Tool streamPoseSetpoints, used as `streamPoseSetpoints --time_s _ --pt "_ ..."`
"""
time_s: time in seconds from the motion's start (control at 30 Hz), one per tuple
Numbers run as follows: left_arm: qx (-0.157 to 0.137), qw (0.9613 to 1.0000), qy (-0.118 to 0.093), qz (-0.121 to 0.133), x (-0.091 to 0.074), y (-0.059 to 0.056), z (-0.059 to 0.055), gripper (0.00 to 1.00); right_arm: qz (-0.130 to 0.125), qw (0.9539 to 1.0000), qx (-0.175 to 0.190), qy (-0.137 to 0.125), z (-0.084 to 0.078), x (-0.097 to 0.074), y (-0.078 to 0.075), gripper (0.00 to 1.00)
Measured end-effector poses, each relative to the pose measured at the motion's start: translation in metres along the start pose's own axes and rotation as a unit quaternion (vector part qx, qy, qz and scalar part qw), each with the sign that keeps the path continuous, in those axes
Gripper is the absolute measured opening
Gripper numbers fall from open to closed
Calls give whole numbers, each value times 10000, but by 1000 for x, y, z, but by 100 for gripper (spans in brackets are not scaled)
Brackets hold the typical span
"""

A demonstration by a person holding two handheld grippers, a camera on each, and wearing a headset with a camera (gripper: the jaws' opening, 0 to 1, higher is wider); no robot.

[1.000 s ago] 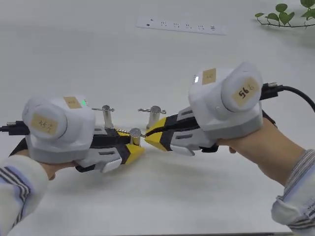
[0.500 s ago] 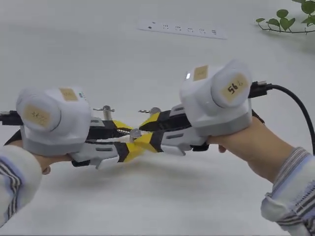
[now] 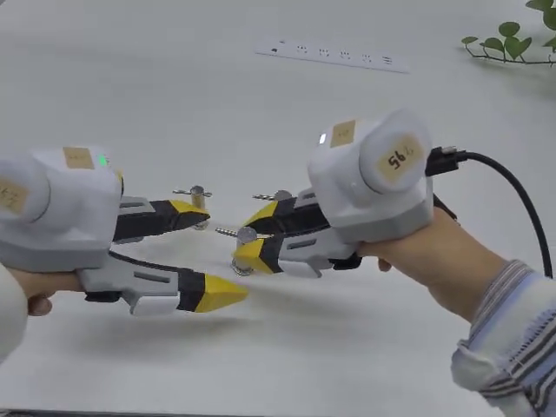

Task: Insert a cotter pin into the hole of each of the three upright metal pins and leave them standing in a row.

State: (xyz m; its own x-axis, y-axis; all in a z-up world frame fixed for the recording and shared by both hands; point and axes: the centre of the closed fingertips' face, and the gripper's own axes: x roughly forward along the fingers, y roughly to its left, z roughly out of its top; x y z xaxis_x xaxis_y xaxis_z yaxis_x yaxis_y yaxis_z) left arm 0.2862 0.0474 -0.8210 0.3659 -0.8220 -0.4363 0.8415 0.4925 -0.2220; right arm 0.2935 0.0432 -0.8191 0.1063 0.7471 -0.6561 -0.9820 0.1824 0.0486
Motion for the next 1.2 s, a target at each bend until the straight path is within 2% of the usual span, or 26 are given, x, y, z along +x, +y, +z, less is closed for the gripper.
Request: streamPoseSetpoints --time_s 0.07,0.1,0.13,0.27,0.5,0.6,0.67,0.77,0.87,0.93,0.97,1.0,1.2 --pt "-156 9998 -85 -63 -3 -3 1 73 5 10000 -10 11 0 2 0 20" --pt "-419 9986 -308 -77 -5 -4 7 74 6 10000 -9 14 1 2 -1 20" --pt "-450 9982 -377 -84 -7 -4 8 75 7 10000 -4 15 1 2 -1 20" --pt "-400 9985 -380 11 -17 -4 6 90 34 10000 35 -5 2 4 -1 19" --pt "-461 9982 -302 231 -30 5 -1 94 38 10000 -11 68 -1 6 -2 19" --pt "-479 9977 -369 300 -34 8 2 99 39 9999 -52 103 -2 7 -2 18" --pt "-455 9974 -360 429 -36 14 2 99 34 9999 -82 98 -2 7 -3 17" --pt "-446 9974 -326 465 -40 15 3 99 35 9997 -205 113 -2 7 -3 16" --pt "-474 9970 -399 468 -44 15 7 99 48 9994 -299 137 -2 7 -2 16" --pt "-438 9964 -440 572 -46 17 10 99 59 9993 -334 157 -2 7 -2 16" --pt "-519 9959 -450 591 -48 17 11 99 68 9992 -353 168 -2 7 -2 16" --pt "-537 9957 -452 599 -49 17 11 99 106 9986 -486 195 -2 7 -2 15" --pt "-525 9955 -361 698 -55 17 10 99 242 9971 -657 295 -3 7 -2 14"
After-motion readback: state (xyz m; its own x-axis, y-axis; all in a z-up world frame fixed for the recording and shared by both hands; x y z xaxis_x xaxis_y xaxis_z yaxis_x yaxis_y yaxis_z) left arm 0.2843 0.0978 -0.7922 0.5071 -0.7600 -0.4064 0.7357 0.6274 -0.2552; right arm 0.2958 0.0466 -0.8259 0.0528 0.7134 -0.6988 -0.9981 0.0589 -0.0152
